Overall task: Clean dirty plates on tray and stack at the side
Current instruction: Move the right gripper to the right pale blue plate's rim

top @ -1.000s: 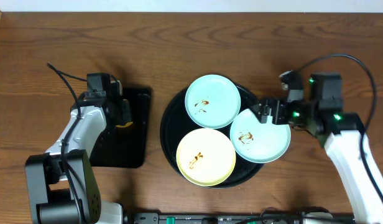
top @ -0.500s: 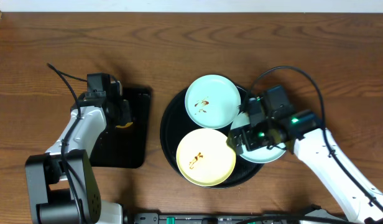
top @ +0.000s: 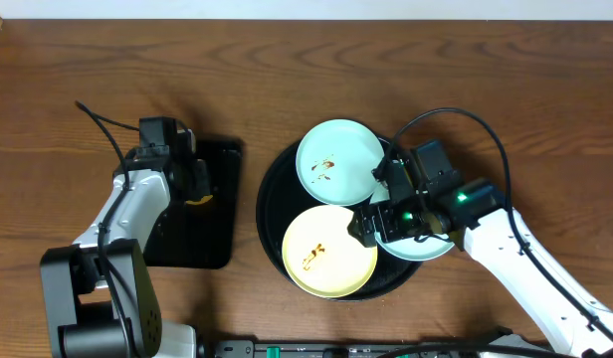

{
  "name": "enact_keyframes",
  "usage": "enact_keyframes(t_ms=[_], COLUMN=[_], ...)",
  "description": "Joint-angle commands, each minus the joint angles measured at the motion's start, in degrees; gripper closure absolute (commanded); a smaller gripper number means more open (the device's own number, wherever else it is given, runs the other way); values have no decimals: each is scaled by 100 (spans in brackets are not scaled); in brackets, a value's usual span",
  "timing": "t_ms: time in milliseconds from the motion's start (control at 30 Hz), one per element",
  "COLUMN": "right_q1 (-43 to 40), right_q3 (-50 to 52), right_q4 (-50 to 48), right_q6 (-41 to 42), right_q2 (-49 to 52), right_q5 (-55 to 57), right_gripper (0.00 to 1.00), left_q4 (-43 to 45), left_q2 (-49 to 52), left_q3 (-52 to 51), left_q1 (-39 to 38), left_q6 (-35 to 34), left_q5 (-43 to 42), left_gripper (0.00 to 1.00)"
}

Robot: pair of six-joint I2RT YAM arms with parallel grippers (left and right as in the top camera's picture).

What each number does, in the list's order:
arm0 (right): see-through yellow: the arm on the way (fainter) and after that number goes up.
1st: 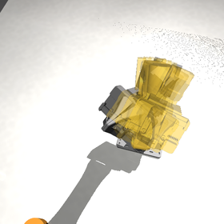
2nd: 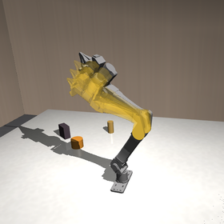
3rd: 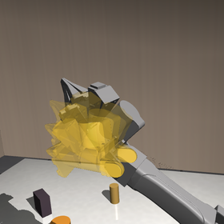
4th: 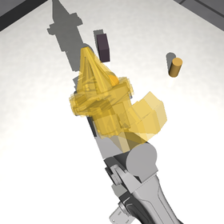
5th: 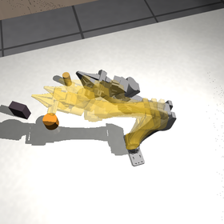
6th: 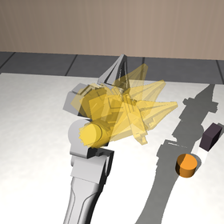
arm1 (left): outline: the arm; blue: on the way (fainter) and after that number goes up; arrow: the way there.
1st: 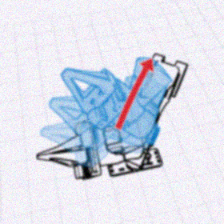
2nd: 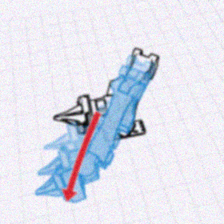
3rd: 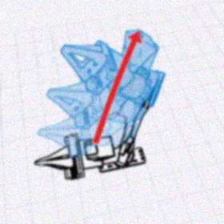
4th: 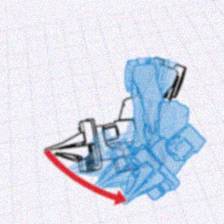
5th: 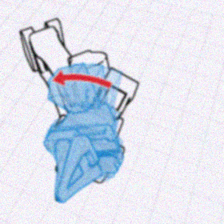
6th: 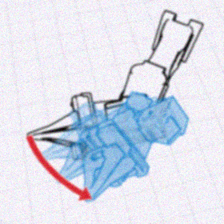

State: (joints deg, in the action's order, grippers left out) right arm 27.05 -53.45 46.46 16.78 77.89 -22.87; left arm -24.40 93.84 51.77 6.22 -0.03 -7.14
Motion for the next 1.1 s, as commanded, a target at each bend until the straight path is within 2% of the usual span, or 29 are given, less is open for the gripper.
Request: enact_keyframes(t_ms=[0,67,100,167,400,567,667,700,800,1067], right_q1=[210,348,417,575,927,916,791,739,551,442], right_q3=[459,765,861,949,977,1095,1104,1104,1104,1104], right_q4=[-151,-308,-343,-308,-175,-74,74,59,-15,-291], right_q6=[656,863,925,1036,1709,2588,2992,2992,2887,1768], right_q2=[87,92,87,87,87,87,87,87,87,356], right_q5=[-48,-48,-31,122,481,807,844,791,693,763], right_gripper=[1,1,8,13,14,33,30,26,33,29], left_q4=[-13,-15,-17,-17,-28,-52,-50,-50,-59,-61], left_q2=[-63,-63,-63,-63,-63,-63,-63,-63,-63,-63], left_q3=[149,149,149,149,149,149,149,149,149,149], left_q1=[-20,-20,-20,-20,-20,-20,-20,-20,-20,-20], left_q6=[-31,-31,-31,-31,-31,-31,-31,-31,-31,-35], left_q5=[33,35,35,33,35,33,33,33,33,31], left_gripper=[93,93,93,93,93,93,93,92,93,93])
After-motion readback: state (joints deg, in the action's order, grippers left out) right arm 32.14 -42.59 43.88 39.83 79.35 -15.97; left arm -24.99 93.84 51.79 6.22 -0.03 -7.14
